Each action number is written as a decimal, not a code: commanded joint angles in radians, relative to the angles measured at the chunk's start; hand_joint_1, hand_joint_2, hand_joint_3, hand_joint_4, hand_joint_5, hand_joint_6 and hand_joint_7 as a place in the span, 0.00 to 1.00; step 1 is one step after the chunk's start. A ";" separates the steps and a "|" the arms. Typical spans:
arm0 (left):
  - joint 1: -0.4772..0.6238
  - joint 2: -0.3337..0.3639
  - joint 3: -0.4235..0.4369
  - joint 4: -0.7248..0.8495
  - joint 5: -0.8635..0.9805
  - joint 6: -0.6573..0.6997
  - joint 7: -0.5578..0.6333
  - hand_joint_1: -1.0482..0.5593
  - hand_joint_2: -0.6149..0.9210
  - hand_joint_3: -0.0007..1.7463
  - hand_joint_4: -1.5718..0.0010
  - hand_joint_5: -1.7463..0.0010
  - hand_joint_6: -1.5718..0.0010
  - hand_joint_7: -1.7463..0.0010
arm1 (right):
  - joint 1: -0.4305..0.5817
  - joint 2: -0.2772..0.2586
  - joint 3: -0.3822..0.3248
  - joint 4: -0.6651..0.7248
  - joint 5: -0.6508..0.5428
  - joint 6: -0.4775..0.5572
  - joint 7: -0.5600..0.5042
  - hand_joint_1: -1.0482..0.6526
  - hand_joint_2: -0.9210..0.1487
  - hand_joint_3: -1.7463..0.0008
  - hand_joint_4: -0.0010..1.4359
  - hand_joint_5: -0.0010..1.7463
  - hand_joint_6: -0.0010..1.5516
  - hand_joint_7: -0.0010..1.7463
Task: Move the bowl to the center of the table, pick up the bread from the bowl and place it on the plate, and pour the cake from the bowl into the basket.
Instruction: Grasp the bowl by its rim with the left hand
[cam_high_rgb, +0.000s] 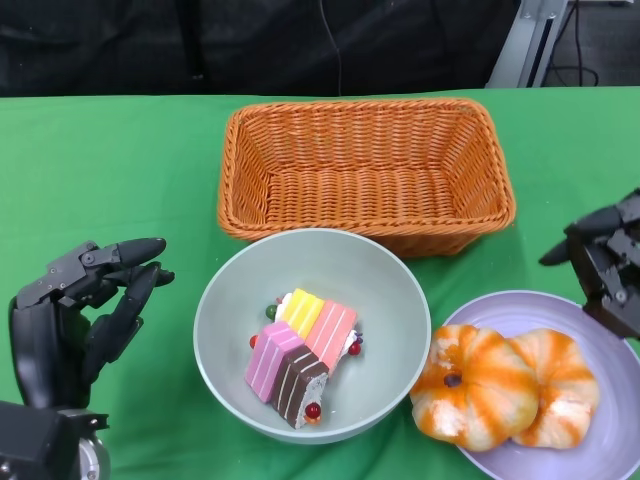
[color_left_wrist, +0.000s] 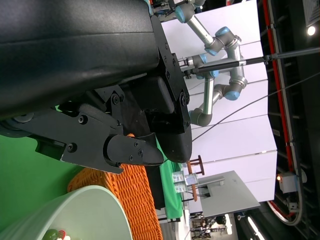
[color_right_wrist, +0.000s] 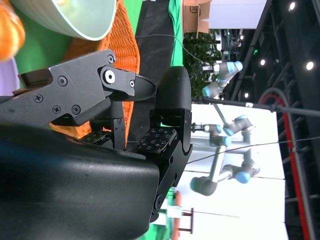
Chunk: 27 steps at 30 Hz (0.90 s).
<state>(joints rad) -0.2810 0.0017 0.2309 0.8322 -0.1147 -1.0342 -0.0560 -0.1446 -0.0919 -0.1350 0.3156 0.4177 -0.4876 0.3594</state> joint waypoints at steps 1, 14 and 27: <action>0.013 0.019 0.001 0.001 0.001 -0.015 -0.004 0.49 1.00 0.12 0.43 0.47 0.31 0.81 | 0.000 0.001 -0.028 0.007 0.016 0.012 0.023 0.57 0.25 0.48 0.55 0.86 0.47 0.65; 0.068 0.096 -0.058 -0.106 0.037 -0.035 -0.092 0.52 1.00 0.08 0.51 0.60 0.37 0.91 | 0.010 0.019 -0.043 -0.029 0.016 0.098 0.044 0.57 0.22 0.51 0.53 0.88 0.46 0.67; 0.076 0.182 -0.054 -0.088 0.211 -0.231 -0.054 0.46 1.00 0.02 0.50 0.72 0.40 0.99 | 0.007 0.033 -0.053 -0.030 -0.005 0.132 0.026 0.56 0.25 0.49 0.54 0.90 0.47 0.67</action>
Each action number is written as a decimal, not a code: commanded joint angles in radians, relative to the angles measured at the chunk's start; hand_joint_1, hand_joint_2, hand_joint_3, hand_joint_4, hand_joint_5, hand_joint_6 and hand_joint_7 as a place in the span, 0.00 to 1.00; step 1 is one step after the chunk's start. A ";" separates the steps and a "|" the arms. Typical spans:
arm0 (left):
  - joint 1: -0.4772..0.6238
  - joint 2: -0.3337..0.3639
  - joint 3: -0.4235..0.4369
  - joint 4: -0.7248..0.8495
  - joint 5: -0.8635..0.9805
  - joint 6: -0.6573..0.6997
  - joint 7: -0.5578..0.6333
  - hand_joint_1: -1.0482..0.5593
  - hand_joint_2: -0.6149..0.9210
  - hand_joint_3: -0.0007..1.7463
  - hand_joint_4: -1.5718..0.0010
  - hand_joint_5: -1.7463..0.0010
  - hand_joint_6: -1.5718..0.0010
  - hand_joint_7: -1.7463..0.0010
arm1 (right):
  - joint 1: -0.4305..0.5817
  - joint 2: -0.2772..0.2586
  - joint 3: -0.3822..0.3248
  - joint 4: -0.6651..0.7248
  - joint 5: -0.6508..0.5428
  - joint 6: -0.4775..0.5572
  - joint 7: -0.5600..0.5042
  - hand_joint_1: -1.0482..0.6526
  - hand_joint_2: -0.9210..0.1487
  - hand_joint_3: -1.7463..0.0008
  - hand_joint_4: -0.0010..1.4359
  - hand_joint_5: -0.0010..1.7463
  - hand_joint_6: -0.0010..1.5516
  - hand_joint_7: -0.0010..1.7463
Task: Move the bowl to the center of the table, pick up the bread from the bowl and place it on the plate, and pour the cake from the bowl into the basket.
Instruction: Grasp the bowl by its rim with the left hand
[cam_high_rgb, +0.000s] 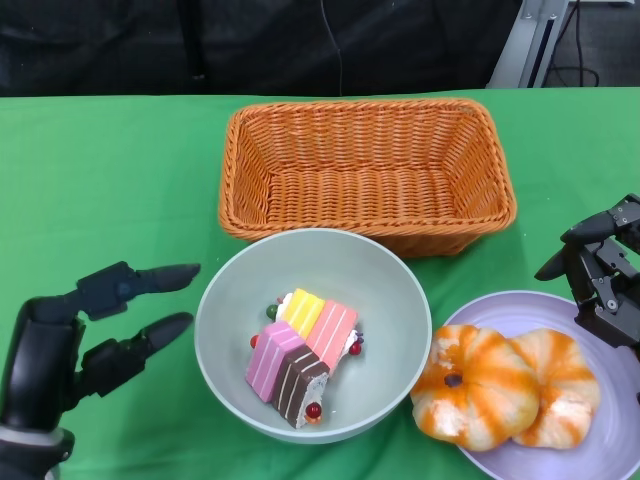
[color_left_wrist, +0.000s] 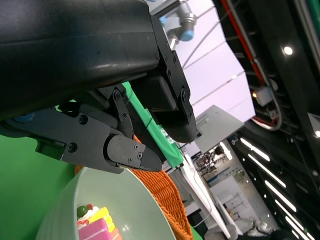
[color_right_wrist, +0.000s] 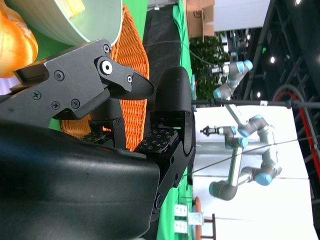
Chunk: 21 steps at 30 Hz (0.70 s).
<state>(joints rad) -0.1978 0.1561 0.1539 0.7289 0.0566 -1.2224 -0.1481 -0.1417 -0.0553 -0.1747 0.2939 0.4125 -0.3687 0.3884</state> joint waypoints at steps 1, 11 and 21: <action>-0.010 0.037 0.032 0.019 0.066 -0.060 0.051 0.45 1.00 0.02 0.50 0.72 0.40 0.99 | 0.002 -0.005 -0.014 -0.007 -0.001 0.015 -0.002 0.56 0.25 0.49 0.53 0.90 0.47 0.68; -0.037 0.093 0.182 0.067 0.327 -0.290 0.154 0.44 1.00 0.02 0.52 0.84 0.47 1.00 | -0.011 0.005 -0.024 0.015 0.000 0.016 0.007 0.56 0.29 0.45 0.53 0.91 0.46 0.68; -0.051 0.149 0.306 0.051 0.555 -0.390 0.195 0.41 1.00 0.05 0.53 0.91 0.51 1.00 | -0.013 0.006 -0.028 0.005 -0.002 0.045 -0.003 0.56 0.26 0.48 0.53 0.91 0.47 0.67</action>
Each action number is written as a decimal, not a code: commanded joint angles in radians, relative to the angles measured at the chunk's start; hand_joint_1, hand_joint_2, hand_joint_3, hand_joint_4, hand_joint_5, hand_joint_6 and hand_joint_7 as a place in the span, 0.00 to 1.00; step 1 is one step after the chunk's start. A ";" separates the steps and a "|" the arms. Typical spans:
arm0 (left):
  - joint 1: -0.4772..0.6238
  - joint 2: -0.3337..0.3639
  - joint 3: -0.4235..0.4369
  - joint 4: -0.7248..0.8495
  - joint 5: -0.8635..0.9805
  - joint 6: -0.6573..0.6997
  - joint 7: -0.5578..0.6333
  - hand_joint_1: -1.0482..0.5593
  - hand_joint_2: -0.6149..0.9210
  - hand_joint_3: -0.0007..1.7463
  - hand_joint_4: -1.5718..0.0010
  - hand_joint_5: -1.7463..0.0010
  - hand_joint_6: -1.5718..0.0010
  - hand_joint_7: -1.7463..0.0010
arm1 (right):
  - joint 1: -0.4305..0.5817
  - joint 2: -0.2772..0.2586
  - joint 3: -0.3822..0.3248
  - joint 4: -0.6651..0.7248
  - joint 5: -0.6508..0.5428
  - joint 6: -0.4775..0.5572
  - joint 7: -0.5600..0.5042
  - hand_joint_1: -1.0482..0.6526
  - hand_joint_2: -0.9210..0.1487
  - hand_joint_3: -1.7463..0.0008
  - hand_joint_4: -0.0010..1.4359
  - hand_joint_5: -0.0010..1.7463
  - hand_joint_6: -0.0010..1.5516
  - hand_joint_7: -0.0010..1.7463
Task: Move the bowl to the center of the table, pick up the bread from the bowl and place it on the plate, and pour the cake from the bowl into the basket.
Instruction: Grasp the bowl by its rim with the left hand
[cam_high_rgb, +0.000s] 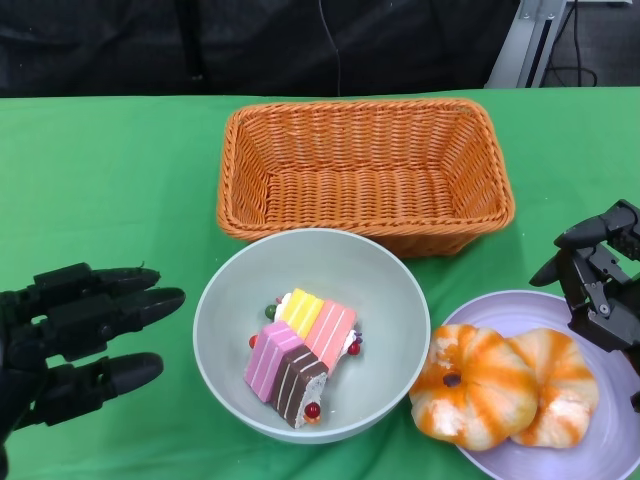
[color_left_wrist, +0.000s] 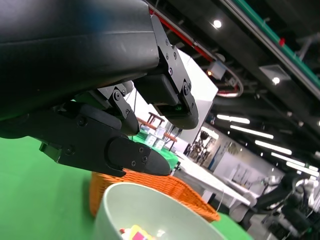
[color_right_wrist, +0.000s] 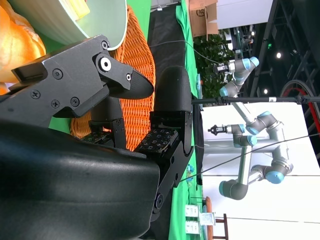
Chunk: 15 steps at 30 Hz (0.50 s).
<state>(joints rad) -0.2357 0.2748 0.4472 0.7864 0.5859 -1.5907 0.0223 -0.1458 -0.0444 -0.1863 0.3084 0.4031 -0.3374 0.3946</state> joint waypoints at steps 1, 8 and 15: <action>-0.013 0.034 0.010 -0.010 0.035 -0.023 0.032 0.41 1.00 0.05 0.53 0.91 0.51 1.00 | -0.008 -0.005 -0.017 -0.014 0.009 0.024 -0.012 0.55 0.26 0.48 0.53 0.90 0.47 0.67; 0.000 0.029 0.003 -0.086 0.140 -0.024 0.114 0.43 1.00 0.03 0.49 0.93 0.48 0.98 | -0.013 0.001 -0.021 -0.007 0.008 0.029 -0.009 0.55 0.23 0.52 0.53 0.90 0.47 0.66; 0.005 0.048 -0.046 -0.141 0.279 -0.024 0.259 0.44 1.00 0.02 0.45 0.92 0.45 0.98 | -0.013 0.008 -0.022 -0.011 -0.001 0.041 -0.032 0.55 0.22 0.53 0.53 0.89 0.47 0.66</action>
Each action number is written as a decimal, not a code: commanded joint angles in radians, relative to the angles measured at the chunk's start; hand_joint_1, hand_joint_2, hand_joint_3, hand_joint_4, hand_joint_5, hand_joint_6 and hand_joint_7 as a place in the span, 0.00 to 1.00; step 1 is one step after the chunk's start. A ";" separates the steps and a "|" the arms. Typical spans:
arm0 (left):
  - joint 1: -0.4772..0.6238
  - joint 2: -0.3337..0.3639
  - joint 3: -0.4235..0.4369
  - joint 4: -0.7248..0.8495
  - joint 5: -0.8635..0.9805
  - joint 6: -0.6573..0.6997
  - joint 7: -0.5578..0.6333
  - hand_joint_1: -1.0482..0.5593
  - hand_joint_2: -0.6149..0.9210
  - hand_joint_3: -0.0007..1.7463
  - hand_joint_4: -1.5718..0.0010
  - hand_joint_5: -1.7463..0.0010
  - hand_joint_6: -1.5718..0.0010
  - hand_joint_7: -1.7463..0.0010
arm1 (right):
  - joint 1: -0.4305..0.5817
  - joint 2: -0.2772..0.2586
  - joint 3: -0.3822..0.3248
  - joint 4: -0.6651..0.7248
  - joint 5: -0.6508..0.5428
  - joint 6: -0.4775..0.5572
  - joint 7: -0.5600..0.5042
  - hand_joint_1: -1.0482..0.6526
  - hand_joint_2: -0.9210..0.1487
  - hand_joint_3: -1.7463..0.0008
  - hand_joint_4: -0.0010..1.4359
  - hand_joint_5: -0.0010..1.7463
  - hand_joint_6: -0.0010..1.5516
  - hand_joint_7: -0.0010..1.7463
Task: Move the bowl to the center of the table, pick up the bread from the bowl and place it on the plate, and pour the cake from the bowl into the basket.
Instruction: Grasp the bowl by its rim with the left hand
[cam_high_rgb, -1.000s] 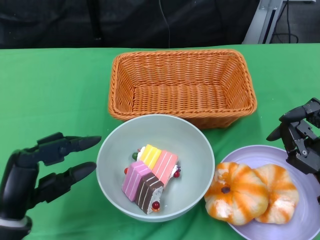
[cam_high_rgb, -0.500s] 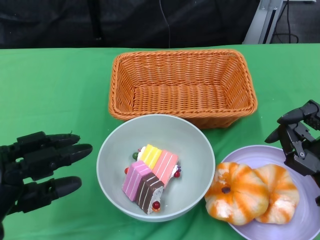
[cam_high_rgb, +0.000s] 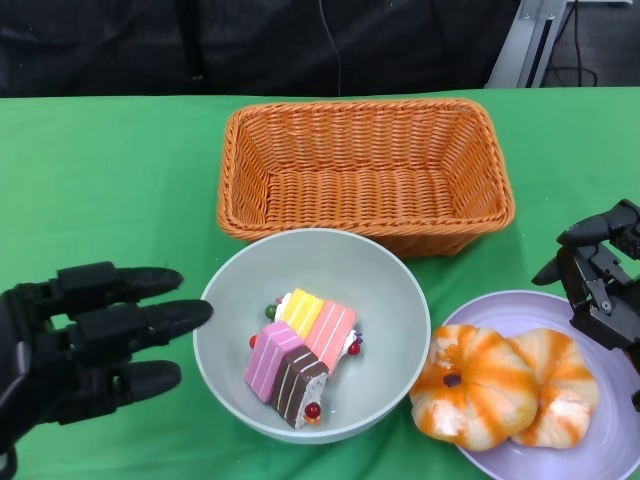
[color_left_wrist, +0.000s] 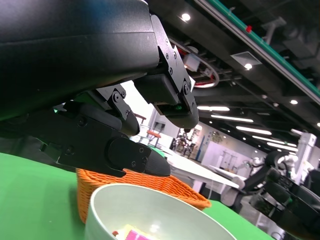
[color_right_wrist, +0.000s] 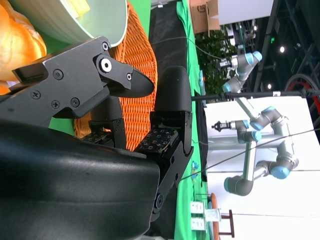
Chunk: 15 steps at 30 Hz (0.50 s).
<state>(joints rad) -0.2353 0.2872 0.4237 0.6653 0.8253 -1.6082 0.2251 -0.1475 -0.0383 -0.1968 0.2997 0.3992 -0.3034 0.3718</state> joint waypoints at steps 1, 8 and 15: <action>0.004 0.041 -0.032 -0.022 0.055 -0.006 0.076 0.45 1.00 0.03 0.45 0.93 0.45 0.98 | -0.012 0.002 -0.011 -0.002 0.004 0.008 -0.008 0.54 0.23 0.53 0.53 0.89 0.47 0.66; -0.002 0.081 -0.082 -0.047 0.186 -0.006 0.214 0.45 1.00 0.02 0.44 0.94 0.44 0.99 | -0.012 0.008 -0.010 -0.004 0.002 0.013 -0.021 0.54 0.24 0.52 0.54 0.89 0.47 0.67; -0.012 0.132 -0.145 -0.056 0.294 -0.004 0.338 0.45 1.00 0.03 0.44 0.95 0.45 0.99 | -0.018 0.010 -0.012 0.005 0.006 0.015 -0.010 0.54 0.24 0.53 0.54 0.90 0.46 0.68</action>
<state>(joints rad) -0.2382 0.3896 0.2916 0.6168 1.1006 -1.6080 0.5297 -0.1534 -0.0240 -0.1977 0.3004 0.3982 -0.2933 0.3591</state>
